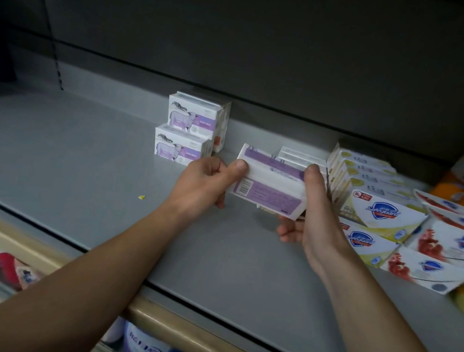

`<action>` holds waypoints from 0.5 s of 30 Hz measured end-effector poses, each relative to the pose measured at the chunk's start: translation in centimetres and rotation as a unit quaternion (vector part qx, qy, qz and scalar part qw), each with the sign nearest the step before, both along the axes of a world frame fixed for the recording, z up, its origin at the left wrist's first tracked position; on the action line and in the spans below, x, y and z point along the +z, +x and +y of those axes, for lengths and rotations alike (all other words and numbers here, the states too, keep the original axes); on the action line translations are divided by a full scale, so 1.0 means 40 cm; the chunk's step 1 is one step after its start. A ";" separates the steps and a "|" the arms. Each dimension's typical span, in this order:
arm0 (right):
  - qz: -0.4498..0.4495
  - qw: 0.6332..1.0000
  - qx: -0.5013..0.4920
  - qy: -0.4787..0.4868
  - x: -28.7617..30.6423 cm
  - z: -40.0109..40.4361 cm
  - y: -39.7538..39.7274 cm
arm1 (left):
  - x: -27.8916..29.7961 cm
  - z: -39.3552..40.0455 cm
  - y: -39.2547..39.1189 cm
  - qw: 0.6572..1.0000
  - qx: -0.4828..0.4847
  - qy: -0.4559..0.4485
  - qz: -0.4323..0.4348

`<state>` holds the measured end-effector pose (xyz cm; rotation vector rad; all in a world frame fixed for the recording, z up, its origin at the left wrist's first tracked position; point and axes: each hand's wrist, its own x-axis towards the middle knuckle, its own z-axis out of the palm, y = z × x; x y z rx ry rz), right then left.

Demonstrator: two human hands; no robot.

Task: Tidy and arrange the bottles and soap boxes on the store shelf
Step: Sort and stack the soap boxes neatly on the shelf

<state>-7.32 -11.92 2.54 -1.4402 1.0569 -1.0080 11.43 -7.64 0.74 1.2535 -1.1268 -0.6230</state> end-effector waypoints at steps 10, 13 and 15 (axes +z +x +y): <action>-0.100 0.991 0.067 -0.064 -0.004 0.000 -0.001 | 0.011 0.004 -0.007 0.960 -0.152 0.083 0.218; -0.012 0.987 0.065 -0.147 -0.005 0.006 -0.005 | 0.011 0.005 -0.010 0.962 -0.141 0.089 0.217; 0.033 0.983 0.041 -0.178 -0.006 0.010 -0.003 | 0.012 0.010 -0.009 0.963 -0.139 0.063 0.223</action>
